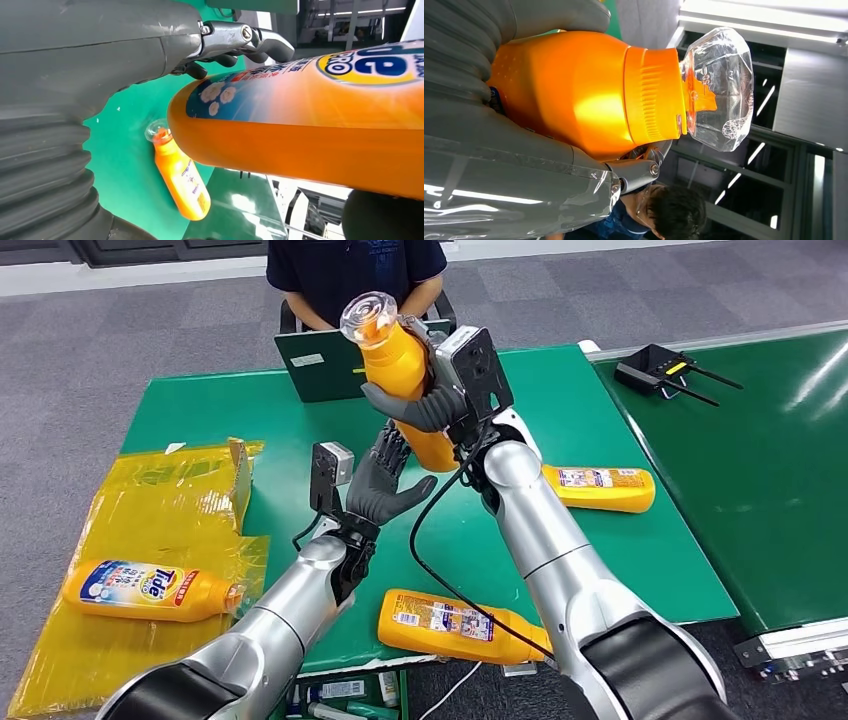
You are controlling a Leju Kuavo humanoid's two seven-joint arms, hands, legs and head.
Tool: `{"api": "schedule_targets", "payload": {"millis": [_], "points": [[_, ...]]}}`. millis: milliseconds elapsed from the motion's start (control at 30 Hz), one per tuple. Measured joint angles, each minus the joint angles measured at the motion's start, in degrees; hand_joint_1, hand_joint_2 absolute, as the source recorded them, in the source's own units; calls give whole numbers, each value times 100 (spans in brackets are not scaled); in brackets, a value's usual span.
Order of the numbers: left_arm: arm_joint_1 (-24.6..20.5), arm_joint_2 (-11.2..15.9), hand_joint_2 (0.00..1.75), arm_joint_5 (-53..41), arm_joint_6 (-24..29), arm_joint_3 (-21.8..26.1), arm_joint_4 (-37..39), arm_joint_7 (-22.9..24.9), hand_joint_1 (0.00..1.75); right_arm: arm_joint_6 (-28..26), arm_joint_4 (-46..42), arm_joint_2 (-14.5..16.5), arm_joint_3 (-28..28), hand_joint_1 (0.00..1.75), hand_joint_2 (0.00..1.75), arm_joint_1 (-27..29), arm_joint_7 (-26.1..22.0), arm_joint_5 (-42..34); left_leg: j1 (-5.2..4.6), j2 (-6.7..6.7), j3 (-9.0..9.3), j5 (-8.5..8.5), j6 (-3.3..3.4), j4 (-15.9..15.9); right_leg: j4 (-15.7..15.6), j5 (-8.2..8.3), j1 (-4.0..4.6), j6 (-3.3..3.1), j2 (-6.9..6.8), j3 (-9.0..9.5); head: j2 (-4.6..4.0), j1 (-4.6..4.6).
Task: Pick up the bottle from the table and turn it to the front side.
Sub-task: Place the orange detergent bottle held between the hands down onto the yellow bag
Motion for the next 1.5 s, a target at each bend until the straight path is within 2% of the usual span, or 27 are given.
{"api": "schedule_targets", "payload": {"millis": [200, 533, 1133, 1167, 1267, 1300, 1500], "points": [[-57, 35, 175, -48, 87, 8, 57, 4, 0, 86, -4, 60, 195, 175, 175, -40, 335, -63, 0, 0, 0, 0, 0, 0, 0, 0, 1, 0, 0, -1, -1, -1], [-213, 95, 175, -179, 245, 47, 84, 4, 0, 182, -467, 150, 563, 175, 175, 280, 477, -301, 0, -1, -1, 0, 0, 0, 0, 0, 0, 0, -1, -1, -1, 0], [-279, 123, 175, -198, 216, 233, -13, 5, 0, 191, -717, 215, 643, 175, 175, 395, 542, -463, 0, -1, -1, 0, 0, 0, 0, 0, 0, 0, -1, -1, 0, 0], [-279, 123, 175, -198, 209, 245, -20, 5, 33, 191, -717, 216, 643, 175, 175, 395, 542, -465, 0, -1, -1, 0, 0, 0, 0, 0, 0, 0, -1, -1, 0, 0], [-278, 123, 175, -193, 158, 267, -40, 5, 164, 188, -717, 216, 643, 175, 175, 395, 541, -466, 0, -1, 0, 0, 0, 0, 0, 0, 0, 0, -1, -1, 0, 0], [-277, 122, 175, -189, 109, 280, -45, 5, 175, 182, -717, 216, 643, 175, 175, 395, 540, -465, 0, -1, 0, 0, 0, 0, 0, 0, 0, 0, -1, -1, 0, 0], [-263, 115, 175, -180, -74, 345, -60, 3, 175, 159, -728, 214, 643, 175, 175, 397, 542, -464, 0, -1, 0, 0, 0, 0, 0, 0, 0, 0, 0, -1, 0, 0]]}}
